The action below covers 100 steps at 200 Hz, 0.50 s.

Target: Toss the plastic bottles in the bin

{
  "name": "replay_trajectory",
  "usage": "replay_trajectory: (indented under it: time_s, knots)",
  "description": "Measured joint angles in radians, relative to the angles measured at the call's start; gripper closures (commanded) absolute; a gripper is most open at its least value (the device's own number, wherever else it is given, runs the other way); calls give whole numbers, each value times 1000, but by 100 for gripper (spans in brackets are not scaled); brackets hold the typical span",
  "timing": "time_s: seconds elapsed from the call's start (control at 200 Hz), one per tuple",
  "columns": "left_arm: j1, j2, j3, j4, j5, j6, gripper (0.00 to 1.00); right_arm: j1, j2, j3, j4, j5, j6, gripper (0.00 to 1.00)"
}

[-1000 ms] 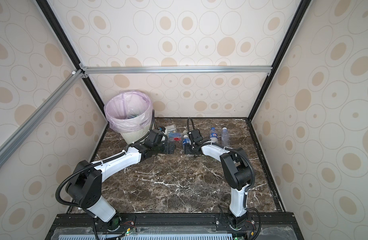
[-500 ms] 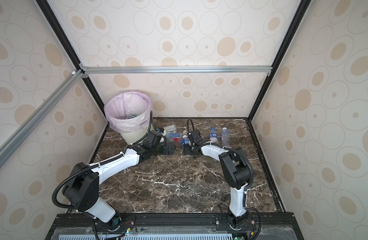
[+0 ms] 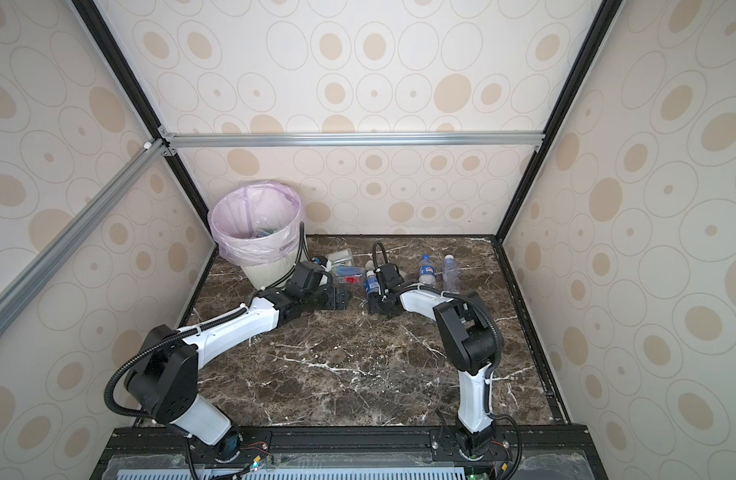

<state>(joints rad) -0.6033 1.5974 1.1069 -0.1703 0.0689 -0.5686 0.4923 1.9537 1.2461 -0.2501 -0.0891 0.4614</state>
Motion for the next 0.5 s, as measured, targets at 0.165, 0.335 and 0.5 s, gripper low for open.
replay_trajectory:
  time_s: [0.165, 0.335, 0.5]
  knots:
    - [5, -22, -18, 5, 42, -39, 1, 0, -33, -36, -2, -8, 3, 43]
    - [19, -63, -46, 38, 107, -106, 1, 10, -123, -91, -16, -11, 6, 43]
    - [41, -98, -109, 124, 201, -207, 1, 39, -239, -130, -20, -12, 7, 43]
